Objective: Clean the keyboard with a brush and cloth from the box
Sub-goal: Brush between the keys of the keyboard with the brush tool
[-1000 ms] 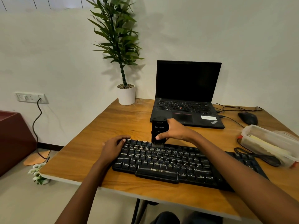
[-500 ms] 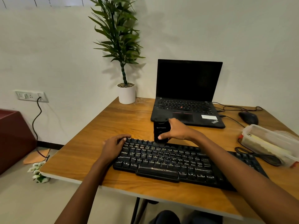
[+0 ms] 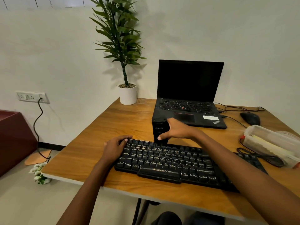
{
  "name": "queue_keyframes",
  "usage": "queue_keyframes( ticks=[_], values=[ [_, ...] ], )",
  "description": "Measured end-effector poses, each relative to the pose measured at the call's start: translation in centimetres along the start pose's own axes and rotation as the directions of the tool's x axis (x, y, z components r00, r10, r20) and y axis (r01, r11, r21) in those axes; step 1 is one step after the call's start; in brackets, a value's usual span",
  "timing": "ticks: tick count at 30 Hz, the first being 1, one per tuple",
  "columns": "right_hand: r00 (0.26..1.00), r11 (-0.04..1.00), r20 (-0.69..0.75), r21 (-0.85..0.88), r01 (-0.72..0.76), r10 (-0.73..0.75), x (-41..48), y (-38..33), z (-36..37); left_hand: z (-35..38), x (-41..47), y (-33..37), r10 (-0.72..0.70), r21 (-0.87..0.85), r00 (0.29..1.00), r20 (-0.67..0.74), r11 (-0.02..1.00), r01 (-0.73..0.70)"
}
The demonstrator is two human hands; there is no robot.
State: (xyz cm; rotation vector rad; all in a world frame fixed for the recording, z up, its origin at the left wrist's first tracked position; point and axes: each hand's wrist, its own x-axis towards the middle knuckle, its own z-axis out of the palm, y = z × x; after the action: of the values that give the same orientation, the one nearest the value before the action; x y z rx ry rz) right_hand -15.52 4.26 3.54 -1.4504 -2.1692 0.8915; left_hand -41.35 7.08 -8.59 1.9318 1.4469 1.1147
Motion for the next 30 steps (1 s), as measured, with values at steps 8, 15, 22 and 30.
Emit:
queue_keyframes(
  ticks=[8,15,22,30],
  values=[
    [1.000,1.000,-0.024,-0.026,-0.012,0.012,1.3,-0.8,0.7,-0.1,-0.2,0.3,-0.010,-0.007,1.000,-0.011,1.000,0.010],
    [0.992,0.999,-0.123,0.045,-0.019,0.024,1.5,0.5,1.3,-0.1,-0.1,0.4,-0.019,-0.003,1.000,-0.005,1.000,0.019],
    [0.990,0.998,-0.141,0.059,-0.011,0.019,1.9,0.2,1.8,0.0,-0.1,0.5,-0.016,0.006,1.000,0.000,1.000,0.016],
    [0.986,0.999,-0.169,0.050,0.002,0.006,2.0,-0.2,1.8,0.1,-0.1,0.3,-0.021,-0.013,1.000,-0.005,1.000,0.021]
  ],
)
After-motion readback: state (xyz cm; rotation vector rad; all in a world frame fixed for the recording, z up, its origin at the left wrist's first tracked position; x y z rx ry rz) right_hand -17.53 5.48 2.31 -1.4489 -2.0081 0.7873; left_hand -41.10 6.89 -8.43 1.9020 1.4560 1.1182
